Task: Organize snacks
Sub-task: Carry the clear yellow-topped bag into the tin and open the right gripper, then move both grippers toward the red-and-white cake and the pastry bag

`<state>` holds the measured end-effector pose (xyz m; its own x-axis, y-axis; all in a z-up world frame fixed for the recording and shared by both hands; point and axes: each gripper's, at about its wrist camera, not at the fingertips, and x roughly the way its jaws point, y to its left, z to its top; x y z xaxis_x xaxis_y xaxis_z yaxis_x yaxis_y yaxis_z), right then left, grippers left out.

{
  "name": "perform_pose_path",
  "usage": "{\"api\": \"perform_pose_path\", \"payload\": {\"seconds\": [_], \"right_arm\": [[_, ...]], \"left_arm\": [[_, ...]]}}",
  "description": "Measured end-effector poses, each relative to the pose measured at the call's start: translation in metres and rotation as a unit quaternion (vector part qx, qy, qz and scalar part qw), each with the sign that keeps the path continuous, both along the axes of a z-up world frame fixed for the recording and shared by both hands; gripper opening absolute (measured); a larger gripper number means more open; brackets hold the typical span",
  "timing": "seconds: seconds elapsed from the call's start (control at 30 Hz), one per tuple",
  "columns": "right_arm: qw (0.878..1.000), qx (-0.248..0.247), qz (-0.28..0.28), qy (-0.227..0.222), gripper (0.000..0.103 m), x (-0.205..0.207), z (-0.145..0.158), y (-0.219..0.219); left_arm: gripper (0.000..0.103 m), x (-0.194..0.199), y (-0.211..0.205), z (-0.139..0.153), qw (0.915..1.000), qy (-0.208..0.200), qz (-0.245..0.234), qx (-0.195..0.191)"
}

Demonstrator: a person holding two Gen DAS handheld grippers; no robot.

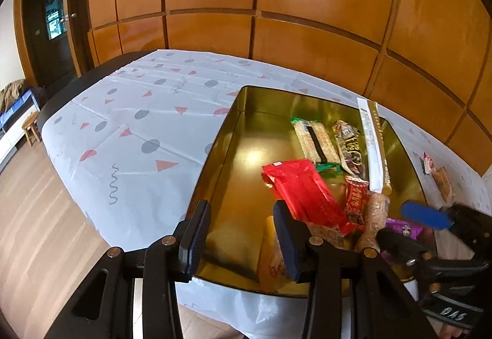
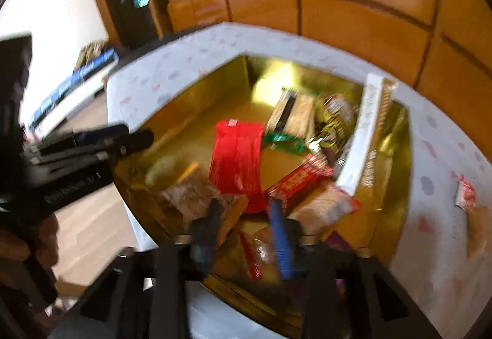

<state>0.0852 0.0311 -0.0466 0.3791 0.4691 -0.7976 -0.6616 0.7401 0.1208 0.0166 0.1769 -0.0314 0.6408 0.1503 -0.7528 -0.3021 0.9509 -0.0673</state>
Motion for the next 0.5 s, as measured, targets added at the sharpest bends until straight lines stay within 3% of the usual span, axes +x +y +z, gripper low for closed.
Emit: {"api": "perform_pose_path", "payload": {"seconds": [0.33, 0.5], "right_arm": [[0.995, 0.013, -0.070, -0.065, 0.081, -0.029, 0.035, -0.062], [0.990, 0.011, -0.119, -0.080, 0.090, -0.029, 0.051, -0.108]], "left_arm": [[0.043, -0.016, -0.044, 0.013, 0.9991, -0.021, -0.034, 0.013], [0.043, -0.018, -0.072, 0.023, 0.9967, -0.028, -0.069, 0.031]]}}
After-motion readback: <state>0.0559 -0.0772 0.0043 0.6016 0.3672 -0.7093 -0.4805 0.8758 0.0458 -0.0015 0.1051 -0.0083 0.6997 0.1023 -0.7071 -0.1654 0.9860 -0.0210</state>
